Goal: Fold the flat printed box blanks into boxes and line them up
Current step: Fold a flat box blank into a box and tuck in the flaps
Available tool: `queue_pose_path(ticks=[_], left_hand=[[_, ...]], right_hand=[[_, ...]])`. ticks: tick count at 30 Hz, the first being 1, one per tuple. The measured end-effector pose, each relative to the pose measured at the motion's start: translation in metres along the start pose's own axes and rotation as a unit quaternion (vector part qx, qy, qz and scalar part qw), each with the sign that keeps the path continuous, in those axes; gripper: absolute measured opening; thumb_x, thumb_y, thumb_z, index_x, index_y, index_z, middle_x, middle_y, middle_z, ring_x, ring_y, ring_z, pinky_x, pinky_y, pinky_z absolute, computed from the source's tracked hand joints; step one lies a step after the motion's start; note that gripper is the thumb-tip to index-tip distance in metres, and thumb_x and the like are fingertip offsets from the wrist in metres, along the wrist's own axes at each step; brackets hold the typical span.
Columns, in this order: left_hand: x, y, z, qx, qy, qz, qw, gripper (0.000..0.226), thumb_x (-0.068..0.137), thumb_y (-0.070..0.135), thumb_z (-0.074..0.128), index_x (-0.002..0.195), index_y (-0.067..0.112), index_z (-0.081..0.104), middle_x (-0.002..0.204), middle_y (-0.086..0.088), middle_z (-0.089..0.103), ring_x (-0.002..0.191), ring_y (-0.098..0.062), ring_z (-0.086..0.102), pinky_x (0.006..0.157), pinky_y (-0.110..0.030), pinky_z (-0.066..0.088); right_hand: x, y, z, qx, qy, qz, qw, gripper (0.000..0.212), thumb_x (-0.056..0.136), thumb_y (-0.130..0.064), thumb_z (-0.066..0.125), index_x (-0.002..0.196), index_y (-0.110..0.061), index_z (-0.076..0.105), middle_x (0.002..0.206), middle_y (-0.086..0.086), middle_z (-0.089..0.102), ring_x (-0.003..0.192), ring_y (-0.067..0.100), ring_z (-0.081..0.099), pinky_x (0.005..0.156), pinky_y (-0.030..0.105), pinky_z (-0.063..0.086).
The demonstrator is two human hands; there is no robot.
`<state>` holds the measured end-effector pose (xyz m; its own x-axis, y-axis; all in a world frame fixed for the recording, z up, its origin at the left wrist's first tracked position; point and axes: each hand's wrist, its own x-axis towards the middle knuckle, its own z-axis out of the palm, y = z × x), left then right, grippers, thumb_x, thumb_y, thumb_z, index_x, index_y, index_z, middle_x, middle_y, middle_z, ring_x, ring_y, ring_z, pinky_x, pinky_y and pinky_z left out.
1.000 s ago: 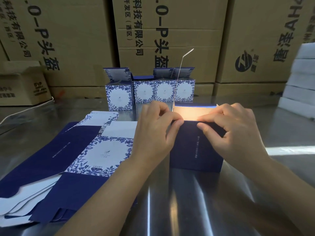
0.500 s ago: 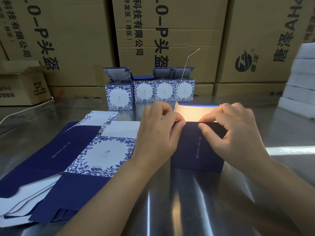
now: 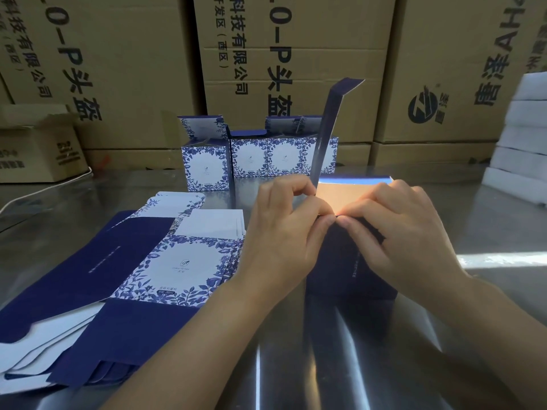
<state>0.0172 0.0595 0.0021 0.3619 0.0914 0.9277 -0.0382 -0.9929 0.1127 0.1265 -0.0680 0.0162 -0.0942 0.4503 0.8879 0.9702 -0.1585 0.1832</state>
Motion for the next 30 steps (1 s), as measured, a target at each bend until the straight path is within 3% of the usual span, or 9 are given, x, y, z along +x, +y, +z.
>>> queue_pose_path(ticks=[20, 30], left_hand=[[-0.0012, 0.0015, 0.0020, -0.004, -0.005, -0.004, 1.000, 0.013, 0.088, 0.021, 0.058, 0.086, 0.012, 0.067, 0.111, 0.004, 0.034, 0.100, -0.018, 0.038, 0.083, -0.034, 0.040], [0.0000, -0.0046, -0.0051, 0.026, 0.000, 0.005, 1.000, 0.017, 0.085, 0.022, 0.056, 0.090, 0.016, 0.071, 0.113, 0.003, 0.038, 0.101, -0.019, 0.040, 0.083, -0.029, 0.037]], right_hand=[[0.0029, 0.0030, -0.0038, 0.003, -0.044, 0.011, 0.999, 0.029, 0.092, -0.029, 0.048, 0.078, -0.014, 0.068, 0.074, 0.000, 0.061, 0.065, 0.027, 0.047, 0.062, 0.035, 0.029], [0.0009, 0.0039, -0.0033, -0.022, 0.007, 0.024, 0.999, 0.023, 0.089, -0.035, 0.057, 0.082, -0.022, 0.074, 0.077, -0.003, 0.064, 0.070, 0.025, 0.052, 0.071, 0.038, 0.033]])
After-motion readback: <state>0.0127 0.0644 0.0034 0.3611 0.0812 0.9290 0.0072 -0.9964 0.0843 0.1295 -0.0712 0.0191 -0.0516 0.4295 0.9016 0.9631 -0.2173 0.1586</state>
